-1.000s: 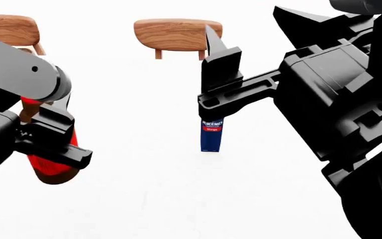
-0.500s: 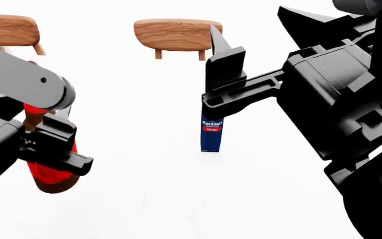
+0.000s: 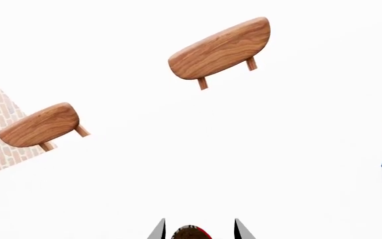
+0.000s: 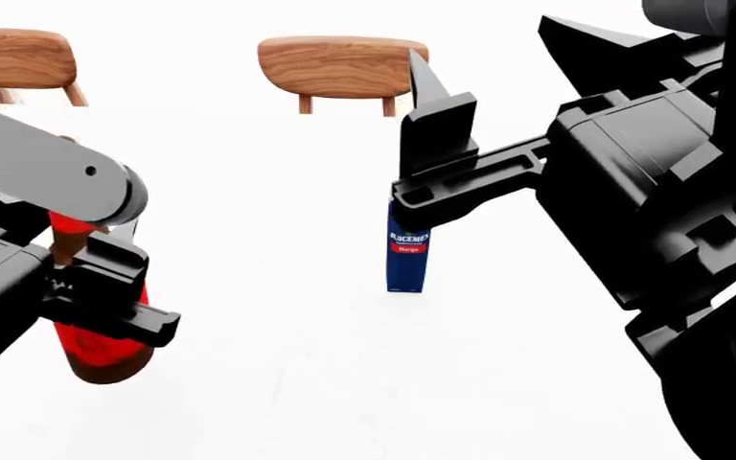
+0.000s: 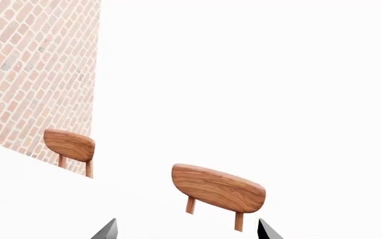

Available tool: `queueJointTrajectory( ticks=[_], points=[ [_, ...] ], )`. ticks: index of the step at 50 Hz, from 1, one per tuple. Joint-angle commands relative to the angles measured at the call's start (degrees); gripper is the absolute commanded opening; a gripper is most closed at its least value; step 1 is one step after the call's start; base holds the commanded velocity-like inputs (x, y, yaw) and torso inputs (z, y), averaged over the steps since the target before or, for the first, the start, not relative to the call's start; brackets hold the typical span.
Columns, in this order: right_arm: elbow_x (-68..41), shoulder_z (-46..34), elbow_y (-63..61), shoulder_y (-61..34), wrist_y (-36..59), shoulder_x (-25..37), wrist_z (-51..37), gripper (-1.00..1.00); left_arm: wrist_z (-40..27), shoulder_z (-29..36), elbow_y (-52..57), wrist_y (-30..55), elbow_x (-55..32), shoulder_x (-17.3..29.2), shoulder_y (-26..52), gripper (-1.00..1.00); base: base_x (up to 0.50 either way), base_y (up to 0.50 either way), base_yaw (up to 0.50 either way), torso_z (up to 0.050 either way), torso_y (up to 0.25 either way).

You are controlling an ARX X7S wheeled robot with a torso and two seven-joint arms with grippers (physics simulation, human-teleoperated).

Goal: Move the drinks to the dining counter.

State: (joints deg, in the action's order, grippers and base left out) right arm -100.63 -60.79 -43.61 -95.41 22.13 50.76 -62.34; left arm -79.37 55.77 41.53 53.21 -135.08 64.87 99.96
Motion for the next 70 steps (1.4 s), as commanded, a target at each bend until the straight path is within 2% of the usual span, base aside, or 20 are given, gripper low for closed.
queueJointTrajectory(
  ticks=[1, 2, 3, 36, 51, 57, 60, 64, 70],
  points=[
    [0.2, 0.1, 0.0, 0.4, 0.0, 0.1, 0.0, 1.00, 0.1, 0.0, 0.0, -0.4, 0.4, 0.5, 0.4, -1.00, 0.00, 0.00, 0.00, 0.000, 0.000],
    [0.2, 0.1, 0.0, 0.4, 0.0, 0.1, 0.0, 1.00, 0.2, -0.1, 0.0, -0.4, 0.3, 0.5, 0.6, -1.00, 0.00, 0.00, 0.00, 0.000, 0.000],
    [0.1, 0.1, 0.0, 0.3, 0.1, 0.1, 0.0, 1.00, -0.2, -0.1, 0.0, -0.5, -0.1, 0.4, 1.0, 1.00, 0.00, 0.00, 0.00, 0.000, 0.000],
    [0.1, 0.4, -0.1, 0.6, 0.3, 0.1, -0.2, 1.00, 0.4, 0.1, 0.2, -1.2, 0.3, 0.8, 1.5, 1.00, 0.00, 0.00, 0.00, 0.000, 0.000],
    [-2.8, 2.3, 0.4, 1.6, -3.2, 1.5, -2.3, 1.00, -3.1, -5.9, -0.5, -2.5, -6.5, 2.9, 13.2, 1.00, 0.00, 0.00, 0.00, 0.000, 0.000],
    [-4.3, 1.3, 0.3, -1.3, 0.2, 0.2, -4.1, 1.00, -3.5, -6.4, -0.4, -2.6, -7.7, 3.0, 14.7, 1.00, 0.00, 0.00, 0.00, 0.000, 0.000],
    [-1.6, 0.0, 0.0, -3.5, 4.1, -0.2, -5.0, 1.00, -3.7, -6.8, -0.6, -2.4, -8.7, 3.1, 16.0, 1.00, 0.00, 0.00, 0.00, 0.000, 0.000],
    [1.4, 0.5, 0.7, -2.6, 3.3, 2.1, -8.1, 1.00, -4.1, -7.0, -0.4, -2.5, -9.5, 3.4, 17.1, 1.00, 0.00, 0.00, 0.00, 0.000, 0.000],
    [2.5, 1.8, -1.1, -2.0, 1.7, 3.6, -7.7, 1.00, -5.1, -7.6, -1.1, -2.4, -10.9, 3.8, 20.0, 1.00, 0.00, 0.00, 0.00, 0.000, 0.000]
  ],
)
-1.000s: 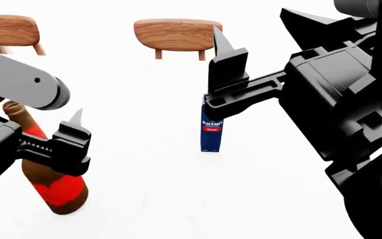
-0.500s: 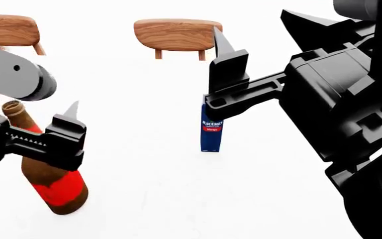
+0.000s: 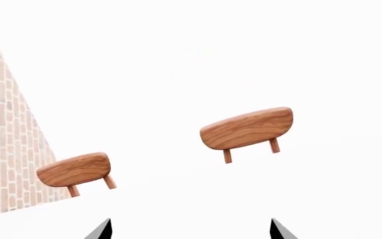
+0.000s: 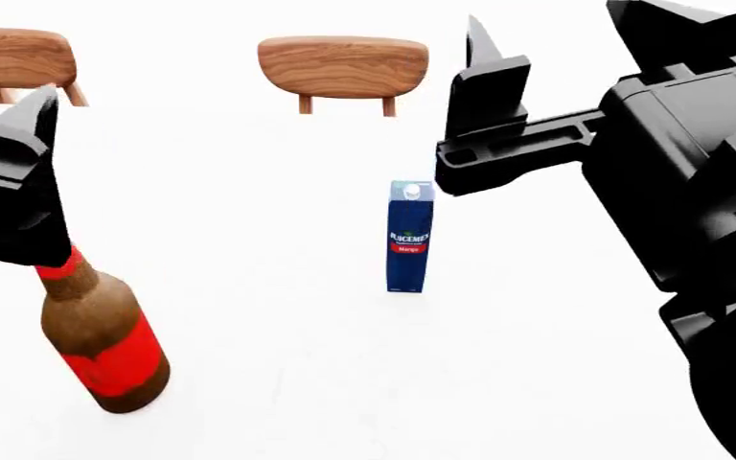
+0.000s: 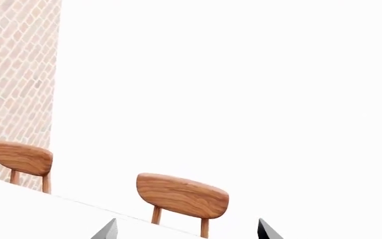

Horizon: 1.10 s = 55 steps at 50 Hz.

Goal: Move the drinks to the dining counter.

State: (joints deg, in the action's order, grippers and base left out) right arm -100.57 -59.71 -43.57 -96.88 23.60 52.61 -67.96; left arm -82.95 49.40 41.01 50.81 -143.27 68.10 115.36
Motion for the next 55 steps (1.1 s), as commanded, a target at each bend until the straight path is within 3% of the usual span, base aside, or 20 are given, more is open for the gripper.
queueJointTrajectory(
  ticks=[1, 19, 34, 55],
  points=[
    [2.8, 0.5, -1.1, -0.8, 0.9, 1.8, -2.5, 1.00, -2.0, -1.5, -0.8, 0.1, -3.6, 0.6, 5.8, 1.00, 0.00, 0.00, 0.00, 0.000, 0.000],
    [3.8, 1.4, -1.6, -0.3, 0.0, 2.4, -3.0, 1.00, -2.5, -7.0, -2.7, -3.7, -3.4, 3.1, 11.7, 1.00, 0.00, -0.04, 0.00, 0.000, 0.001],
    [3.6, 1.6, -1.2, -0.1, -0.2, 2.2, -3.1, 1.00, -2.1, -6.6, -2.4, -3.6, -3.0, 3.0, 10.8, 1.00, 0.05, -0.49, 0.00, 0.000, 0.000],
    [3.7, 2.3, -1.3, 1.0, -1.5, 2.5, -3.1, 1.00, -1.8, -6.5, -1.9, -3.7, -3.0, 3.4, 10.2, 1.00, 0.36, -0.47, 0.00, 0.000, 0.000]
  ],
)
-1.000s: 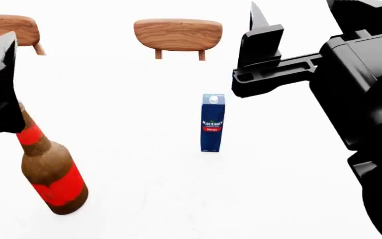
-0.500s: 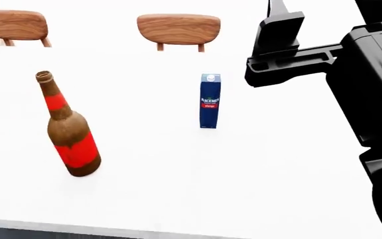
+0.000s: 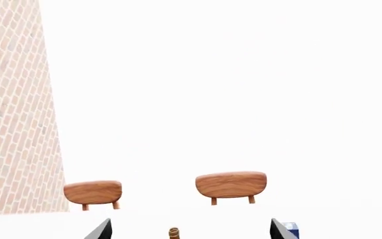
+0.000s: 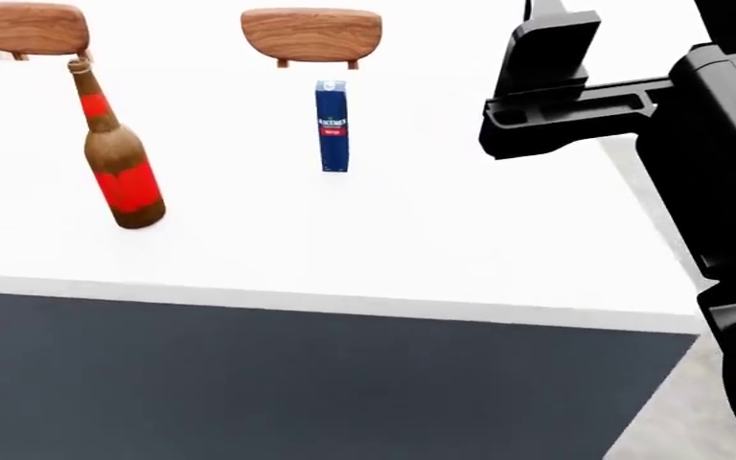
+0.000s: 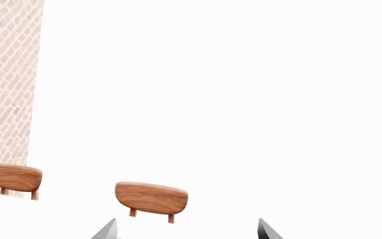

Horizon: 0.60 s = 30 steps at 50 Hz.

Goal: Move the drinks to the dining counter.

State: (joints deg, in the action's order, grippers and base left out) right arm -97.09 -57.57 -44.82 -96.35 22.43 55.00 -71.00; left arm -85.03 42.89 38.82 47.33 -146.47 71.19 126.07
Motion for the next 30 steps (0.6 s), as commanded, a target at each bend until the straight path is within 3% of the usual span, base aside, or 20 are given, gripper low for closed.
queueJointTrajectory(
  ticks=[1, 30],
  points=[
    [0.3, 0.2, 0.0, 0.6, -0.4, 0.2, 0.0, 1.00, 0.3, 0.0, 0.4, -0.2, 0.2, 0.3, -0.5, 1.00, 0.38, -0.47, 0.00, 0.000, 0.000],
    [-0.2, -1.7, 0.7, -1.1, 4.6, -0.8, -0.3, 1.00, 0.8, 0.0, 0.6, -0.1, 0.2, 0.5, -1.1, 1.00, 0.39, -0.47, 0.00, 0.000, 0.000]
  ],
)
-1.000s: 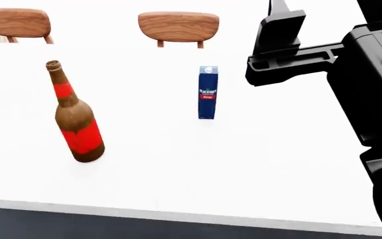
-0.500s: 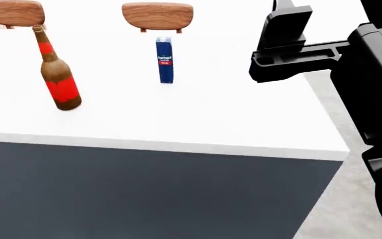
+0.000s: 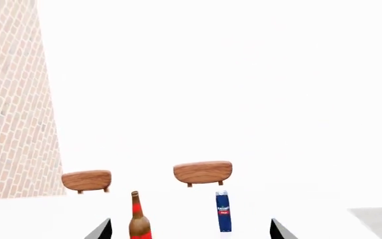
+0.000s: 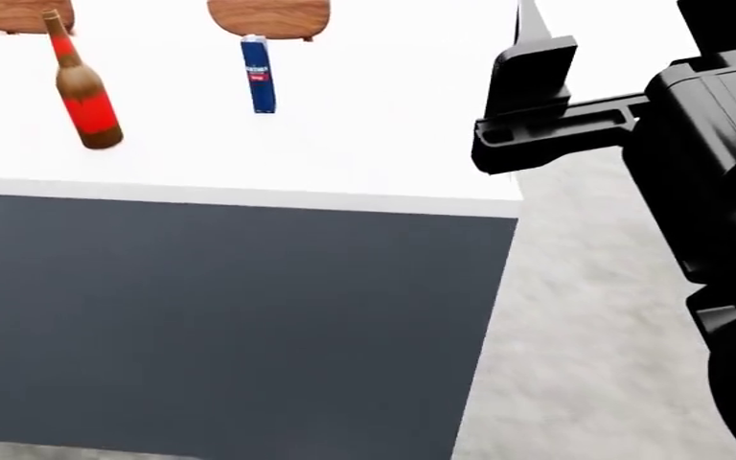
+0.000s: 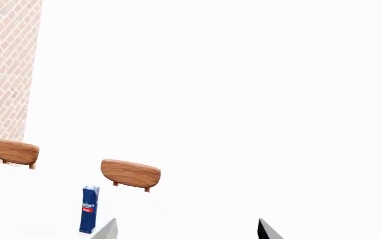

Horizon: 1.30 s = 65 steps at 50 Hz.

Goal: Move the drinks to the dining counter.

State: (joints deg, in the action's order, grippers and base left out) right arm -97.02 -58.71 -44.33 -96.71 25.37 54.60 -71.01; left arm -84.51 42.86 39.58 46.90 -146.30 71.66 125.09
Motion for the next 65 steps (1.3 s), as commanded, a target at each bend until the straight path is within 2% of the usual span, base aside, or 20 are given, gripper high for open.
queueJointTrajectory(
  ticks=[1, 25, 65],
  points=[
    [-0.3, -0.7, 0.2, -1.0, 2.1, -0.4, -0.5, 1.00, 0.3, 0.0, -0.2, 0.4, 0.1, 0.1, -0.1, 1.00, 0.40, -0.47, 0.00, 0.000, 0.000],
    [-0.5, -1.0, 0.1, -1.0, 3.5, 0.9, -2.7, 1.00, 0.1, 0.3, 0.8, 0.3, 1.2, 0.3, -1.3, 1.00, 0.06, -0.50, -0.29, 0.000, 0.000],
    [-1.9, -0.4, -0.7, -1.9, 4.6, 2.1, -4.4, 1.00, 0.6, 0.2, 1.5, -0.2, 1.7, 0.5, -2.0, 1.00, -0.05, -0.50, -0.33, 0.000, 0.000]
  ],
)
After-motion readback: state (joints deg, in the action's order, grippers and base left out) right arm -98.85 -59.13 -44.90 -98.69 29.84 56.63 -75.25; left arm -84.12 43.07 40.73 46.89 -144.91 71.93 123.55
